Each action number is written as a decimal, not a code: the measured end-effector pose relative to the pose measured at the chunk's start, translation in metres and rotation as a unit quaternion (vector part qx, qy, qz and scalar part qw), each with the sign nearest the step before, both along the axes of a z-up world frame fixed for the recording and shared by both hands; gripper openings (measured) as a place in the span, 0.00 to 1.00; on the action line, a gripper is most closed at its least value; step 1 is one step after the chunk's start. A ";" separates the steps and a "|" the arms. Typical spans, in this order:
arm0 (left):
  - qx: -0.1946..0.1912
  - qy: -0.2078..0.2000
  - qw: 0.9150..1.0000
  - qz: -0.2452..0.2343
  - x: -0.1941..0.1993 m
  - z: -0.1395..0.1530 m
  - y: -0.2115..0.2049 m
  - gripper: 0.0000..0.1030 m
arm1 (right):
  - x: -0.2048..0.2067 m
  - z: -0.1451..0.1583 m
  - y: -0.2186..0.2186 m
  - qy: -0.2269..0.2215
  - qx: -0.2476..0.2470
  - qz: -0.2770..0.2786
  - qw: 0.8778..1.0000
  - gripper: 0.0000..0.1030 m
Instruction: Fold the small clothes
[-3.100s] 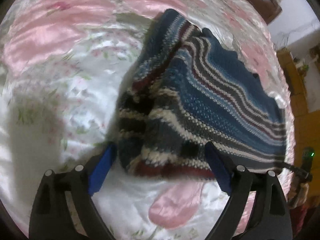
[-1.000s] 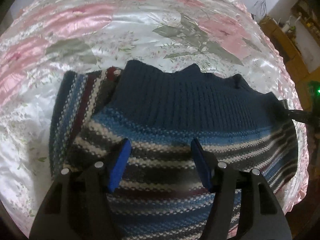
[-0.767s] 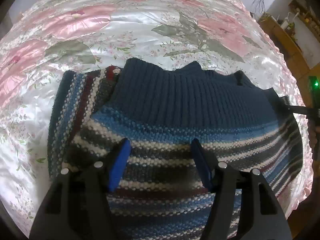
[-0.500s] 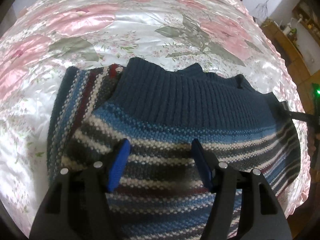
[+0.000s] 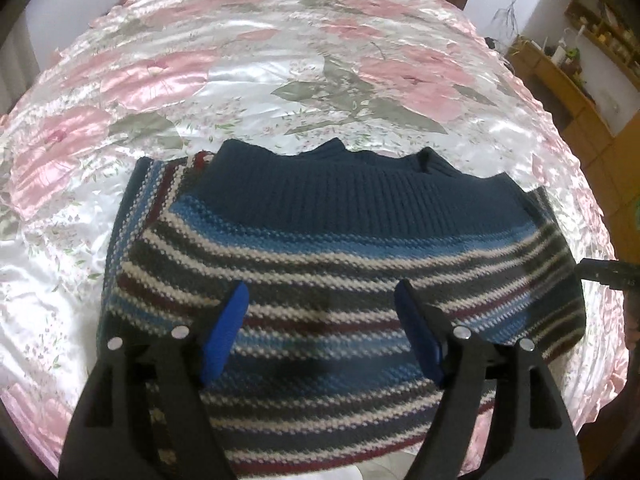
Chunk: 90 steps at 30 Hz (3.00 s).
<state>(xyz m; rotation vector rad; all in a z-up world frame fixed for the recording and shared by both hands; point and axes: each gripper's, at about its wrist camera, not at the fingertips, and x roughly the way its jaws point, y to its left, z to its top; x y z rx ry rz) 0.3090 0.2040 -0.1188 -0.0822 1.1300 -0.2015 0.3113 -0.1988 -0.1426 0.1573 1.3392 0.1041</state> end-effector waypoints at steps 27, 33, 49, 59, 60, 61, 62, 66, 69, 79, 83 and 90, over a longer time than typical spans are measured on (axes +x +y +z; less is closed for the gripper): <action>0.025 -0.016 1.000 -0.003 -0.016 0.004 -0.005 0.82 | -0.004 0.023 0.004 -0.026 0.097 0.007 0.995 0.27; 0.040 0.011 0.999 0.006 -0.004 -0.024 0.006 0.82 | -0.004 0.002 -0.002 -0.010 0.092 -0.012 0.996 0.27; 0.028 0.046 0.999 0.010 0.005 -0.060 0.020 0.83 | -0.004 -0.060 -0.005 0.027 0.067 -0.038 0.997 0.32; 0.019 0.037 0.999 0.006 0.002 -0.062 0.021 0.84 | -0.005 -0.062 -0.009 0.032 0.077 -0.064 0.994 0.33; 0.017 0.035 0.999 0.005 0.002 -0.062 0.021 0.85 | -0.003 -0.058 -0.007 0.036 0.070 -0.067 0.995 0.32; 0.016 0.035 0.999 0.005 0.001 -0.062 0.022 0.85 | -0.001 -0.054 -0.003 0.040 0.063 -0.068 0.995 0.31; 0.014 0.033 0.999 0.005 0.001 -0.062 0.022 0.85 | 0.000 -0.049 -0.001 0.043 0.058 -0.070 0.995 0.31; 0.014 0.029 0.999 0.000 -0.001 -0.062 0.022 0.86 | 0.001 -0.011 0.025 0.024 0.053 -0.043 0.997 0.30; 0.012 0.029 1.000 -0.001 -0.001 -0.063 0.021 0.86 | 0.005 0.010 0.046 0.015 0.049 -0.022 0.998 0.30; -0.039 0.038 0.998 0.006 0.000 -0.045 0.037 0.84 | 0.018 0.031 0.130 0.010 0.027 0.050 0.998 0.30; -0.048 0.027 0.998 0.011 -0.001 -0.029 0.048 0.84 | 0.018 0.032 0.163 0.003 0.024 0.084 0.996 0.30; -0.069 0.030 0.997 0.011 0.001 -0.022 0.052 0.84 | 0.017 0.013 0.218 0.009 -0.004 0.136 0.991 0.30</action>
